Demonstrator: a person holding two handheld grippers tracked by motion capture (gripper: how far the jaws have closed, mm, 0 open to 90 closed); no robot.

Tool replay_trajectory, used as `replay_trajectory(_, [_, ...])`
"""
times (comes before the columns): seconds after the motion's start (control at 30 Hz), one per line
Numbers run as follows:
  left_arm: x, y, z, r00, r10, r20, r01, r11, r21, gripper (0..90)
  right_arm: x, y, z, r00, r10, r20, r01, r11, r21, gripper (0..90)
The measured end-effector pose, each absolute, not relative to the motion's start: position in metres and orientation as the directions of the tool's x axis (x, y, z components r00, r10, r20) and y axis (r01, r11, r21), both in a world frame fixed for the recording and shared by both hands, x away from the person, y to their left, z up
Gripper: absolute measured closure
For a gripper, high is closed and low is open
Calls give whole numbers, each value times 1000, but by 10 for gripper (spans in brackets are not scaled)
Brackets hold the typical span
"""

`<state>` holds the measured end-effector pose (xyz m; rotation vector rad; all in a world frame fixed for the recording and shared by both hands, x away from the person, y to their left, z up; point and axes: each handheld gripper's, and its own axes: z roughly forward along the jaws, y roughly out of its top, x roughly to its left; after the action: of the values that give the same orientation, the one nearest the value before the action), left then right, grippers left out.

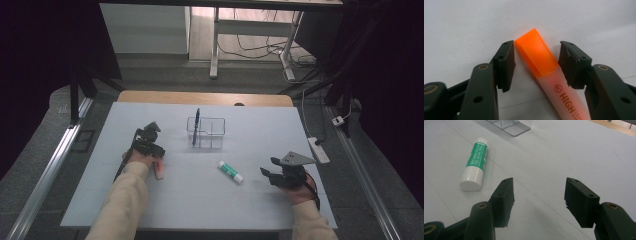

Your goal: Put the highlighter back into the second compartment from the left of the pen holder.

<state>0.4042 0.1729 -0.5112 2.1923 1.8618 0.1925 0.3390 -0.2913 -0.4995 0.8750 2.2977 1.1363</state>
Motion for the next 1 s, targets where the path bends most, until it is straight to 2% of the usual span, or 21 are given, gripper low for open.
replay_trajectory(0.17, [405,172,-510,136,989,-60,957,-115,266,627,339,-290,-499,-706,701,-104,342,466,816,407])
replay_trajectory(0.23, [404,172,-510,127,990,-61,958,-106,267,652,339,-290,-499,-706,700,-108,340,469,815,407])
replay_trajectory(0.6, [401,175,-510,160,985,-60,950,-137,282,666,339,-290,-499,-705,701,-107,346,472,811,407])
replay_trajectory(1.0, [385,190,-502,231,966,-114,906,-171,387,667,341,-292,-500,-700,705,-110,349,472,810,407])
